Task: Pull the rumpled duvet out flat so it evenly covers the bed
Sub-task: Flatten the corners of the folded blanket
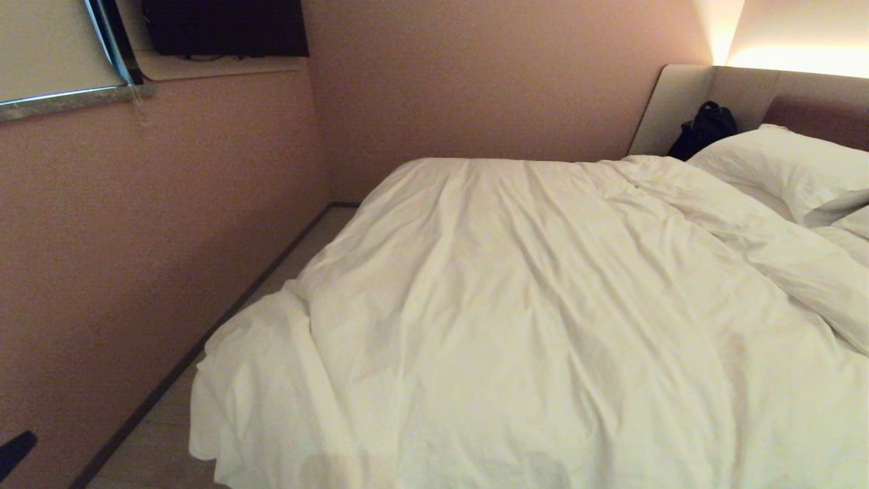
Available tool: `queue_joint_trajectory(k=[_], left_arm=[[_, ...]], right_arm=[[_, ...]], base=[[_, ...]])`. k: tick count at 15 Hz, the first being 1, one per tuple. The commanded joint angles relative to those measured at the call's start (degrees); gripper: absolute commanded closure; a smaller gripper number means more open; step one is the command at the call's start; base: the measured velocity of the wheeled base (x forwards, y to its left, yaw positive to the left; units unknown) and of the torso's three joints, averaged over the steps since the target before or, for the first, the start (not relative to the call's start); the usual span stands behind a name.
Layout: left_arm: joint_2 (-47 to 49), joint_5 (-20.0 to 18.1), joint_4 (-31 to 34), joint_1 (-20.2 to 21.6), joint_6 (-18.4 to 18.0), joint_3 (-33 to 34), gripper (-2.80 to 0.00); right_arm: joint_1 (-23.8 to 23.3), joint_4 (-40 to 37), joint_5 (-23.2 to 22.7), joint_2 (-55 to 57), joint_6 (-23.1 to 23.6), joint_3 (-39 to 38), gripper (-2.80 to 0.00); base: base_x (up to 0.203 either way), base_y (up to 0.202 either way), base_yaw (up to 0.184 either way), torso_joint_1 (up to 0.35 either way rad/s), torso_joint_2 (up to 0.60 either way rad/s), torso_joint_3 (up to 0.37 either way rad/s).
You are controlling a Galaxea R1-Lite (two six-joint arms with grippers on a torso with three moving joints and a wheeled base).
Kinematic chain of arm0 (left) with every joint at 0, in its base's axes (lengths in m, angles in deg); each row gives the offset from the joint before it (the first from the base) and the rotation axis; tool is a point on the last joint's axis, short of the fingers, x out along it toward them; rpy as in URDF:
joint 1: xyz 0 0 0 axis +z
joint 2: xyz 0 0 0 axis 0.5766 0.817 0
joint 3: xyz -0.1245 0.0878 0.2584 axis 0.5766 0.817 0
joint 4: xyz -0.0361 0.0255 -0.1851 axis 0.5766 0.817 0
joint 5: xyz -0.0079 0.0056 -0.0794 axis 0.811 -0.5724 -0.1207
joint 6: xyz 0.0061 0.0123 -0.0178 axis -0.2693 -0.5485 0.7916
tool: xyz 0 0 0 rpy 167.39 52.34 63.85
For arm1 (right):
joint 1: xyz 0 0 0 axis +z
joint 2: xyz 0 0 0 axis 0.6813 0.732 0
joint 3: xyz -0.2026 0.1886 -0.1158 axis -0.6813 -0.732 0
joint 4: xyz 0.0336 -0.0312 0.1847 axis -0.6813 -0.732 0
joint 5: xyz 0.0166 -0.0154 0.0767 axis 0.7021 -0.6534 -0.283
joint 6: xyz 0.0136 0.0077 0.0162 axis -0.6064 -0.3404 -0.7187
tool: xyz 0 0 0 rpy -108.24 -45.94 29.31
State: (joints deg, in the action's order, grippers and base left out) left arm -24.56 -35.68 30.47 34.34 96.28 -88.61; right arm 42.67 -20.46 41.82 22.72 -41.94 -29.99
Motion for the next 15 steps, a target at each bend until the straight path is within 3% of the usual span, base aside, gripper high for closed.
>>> queue_joint_trajectory(k=[1, 5, 9, 13, 15], left_arm=[[15.27, 0.09, -3.37, 0.04, 3.27, -1.37, 0.00], [29.82, -0.03, -9.04, 2.31, 10.36, -3.20, 0.00], [48.49, -1.60, -19.23, 8.71, 12.30, -4.99, 0.00], [64.49, -9.52, -27.49, 18.99, 11.96, -8.81, 0.00], [68.79, -15.61, -28.78, 24.67, 8.55, -11.42, 0.00]], right_arm=[[0.00, 0.02, 0.01, -0.02, 0.04, 0.00, 0.00], [0.00, 0.02, 0.01, -0.02, 0.04, 0.00, 0.00], [0.00, 0.02, 0.01, -0.02, 0.04, 0.00, 0.00], [0.00, 0.02, 0.01, -0.02, 0.04, 0.00, 0.00], [0.00, 0.02, 0.01, -0.02, 0.04, 0.00, 0.00]], base=[[0.000, 0.000, 0.000, 0.000, 0.00, 0.000], [0.000, 0.000, 0.000, 0.000, 0.00, 0.000], [0.000, 0.000, 0.000, 0.000, 0.00, 0.000], [0.000, 0.000, 0.000, 0.000, 0.00, 0.000], [0.000, 0.000, 0.000, 0.000, 0.00, 0.000]])
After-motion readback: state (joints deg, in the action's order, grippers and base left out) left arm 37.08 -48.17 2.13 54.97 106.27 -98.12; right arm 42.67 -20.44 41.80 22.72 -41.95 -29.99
